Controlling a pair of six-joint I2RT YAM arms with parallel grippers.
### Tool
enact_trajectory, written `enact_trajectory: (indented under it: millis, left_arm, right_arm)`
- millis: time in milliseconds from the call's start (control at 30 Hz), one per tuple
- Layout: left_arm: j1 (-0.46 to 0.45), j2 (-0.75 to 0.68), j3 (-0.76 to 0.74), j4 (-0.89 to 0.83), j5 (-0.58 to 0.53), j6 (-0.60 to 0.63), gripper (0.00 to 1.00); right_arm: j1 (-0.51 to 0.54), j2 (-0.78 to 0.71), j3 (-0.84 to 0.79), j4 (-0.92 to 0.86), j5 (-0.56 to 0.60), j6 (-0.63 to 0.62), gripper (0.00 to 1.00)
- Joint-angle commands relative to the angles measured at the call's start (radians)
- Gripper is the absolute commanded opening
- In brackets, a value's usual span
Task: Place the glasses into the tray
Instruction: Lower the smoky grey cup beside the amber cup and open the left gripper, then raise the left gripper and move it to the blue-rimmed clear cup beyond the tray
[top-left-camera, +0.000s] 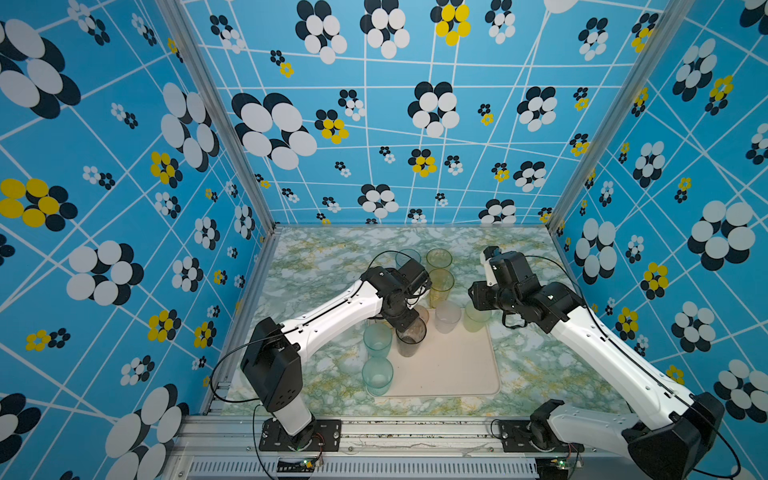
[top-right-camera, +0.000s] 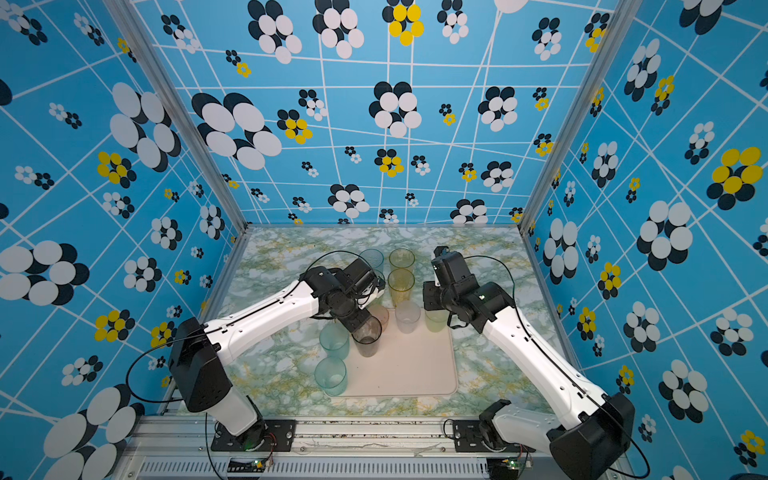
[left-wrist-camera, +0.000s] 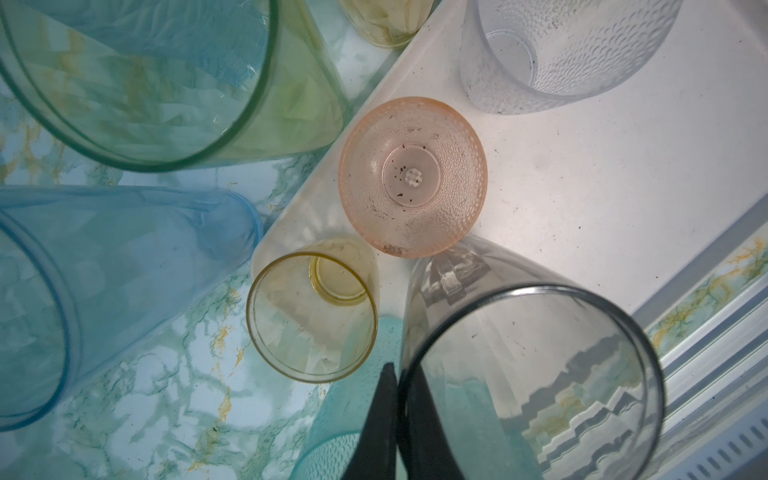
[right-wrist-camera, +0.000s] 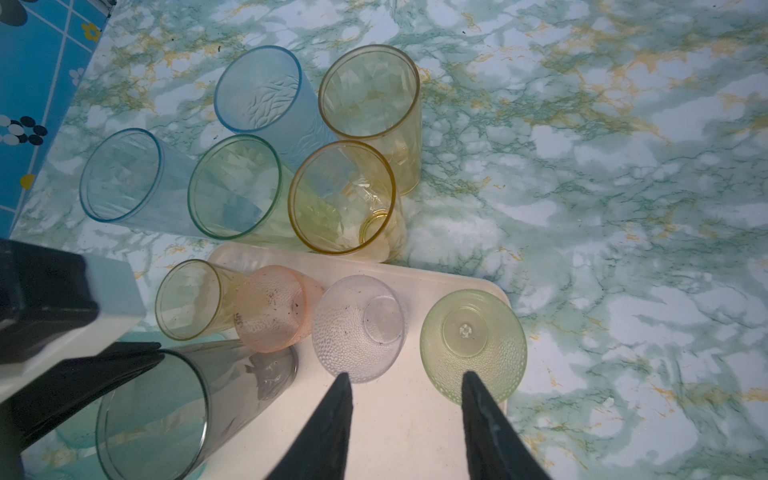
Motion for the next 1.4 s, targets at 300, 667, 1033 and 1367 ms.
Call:
enact_trajectory:
  millis: [300,667,1033,1367]
  left_arm:
    - [0.004,-0.025,-0.011,-0.006,-0.010,-0.002,0.13]
    - [0.005,-0.046,-0.001,-0.016,-0.022,-0.007,0.22]
    - [0.004,-0.080,0.007,-0.021,-0.030,-0.013,0.23]
    - [0.020,-0.143,0.007,0.005,-0.029,-0.022,0.23]
  right_arm:
    - [-0.003,0.002,0.018,-0.014,-0.013,-0.012,0.46]
    - [-0.004,0.000,0.016,-0.010,-0.017,-0.010,0.46]
    - [-0.003,-0.007,0.017,-0.010,-0.017,-0.010,0.46]
    - [-0.003,-0.009,0.016,-0.007,-0.019,-0.012,0.47]
